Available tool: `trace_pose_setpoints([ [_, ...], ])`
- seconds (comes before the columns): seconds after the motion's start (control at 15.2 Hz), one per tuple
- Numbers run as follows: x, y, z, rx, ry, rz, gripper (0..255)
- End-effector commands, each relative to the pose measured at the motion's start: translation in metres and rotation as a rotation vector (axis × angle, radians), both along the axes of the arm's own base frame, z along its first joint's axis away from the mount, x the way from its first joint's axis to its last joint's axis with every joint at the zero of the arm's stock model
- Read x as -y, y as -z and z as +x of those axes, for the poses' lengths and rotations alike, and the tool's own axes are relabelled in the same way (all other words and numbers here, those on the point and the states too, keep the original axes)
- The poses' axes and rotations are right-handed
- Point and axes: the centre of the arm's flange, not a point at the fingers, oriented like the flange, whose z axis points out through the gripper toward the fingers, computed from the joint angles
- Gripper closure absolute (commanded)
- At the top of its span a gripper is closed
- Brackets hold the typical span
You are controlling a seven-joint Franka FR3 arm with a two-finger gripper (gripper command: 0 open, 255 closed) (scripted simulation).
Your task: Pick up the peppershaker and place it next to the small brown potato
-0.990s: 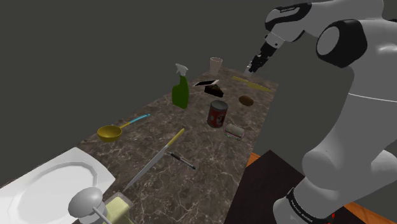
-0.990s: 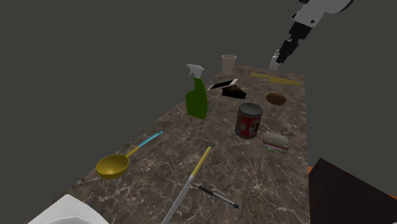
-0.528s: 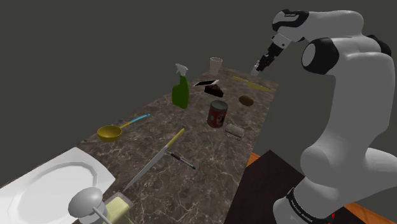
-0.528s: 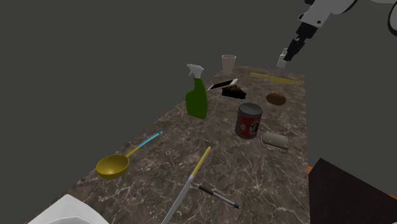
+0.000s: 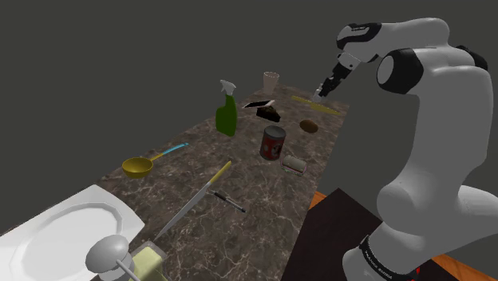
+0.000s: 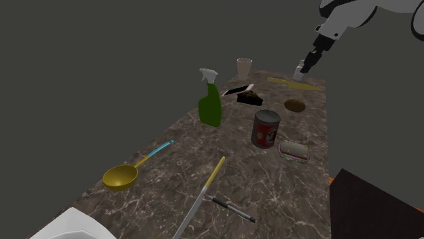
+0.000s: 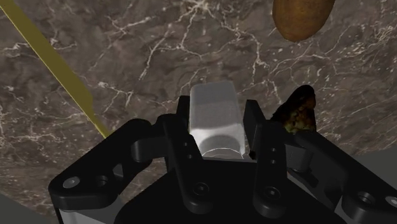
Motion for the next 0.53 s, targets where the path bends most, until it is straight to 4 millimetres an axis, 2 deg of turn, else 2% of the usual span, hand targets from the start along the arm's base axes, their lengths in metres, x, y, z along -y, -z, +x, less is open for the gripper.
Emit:
trace_pose_setpoints([
  [0.0,0.001,0.011,0.000,0.000,0.000,0.000,255],
  [0.46,0.001,0.048,0.000,0.000,0.000,0.000,255],
])
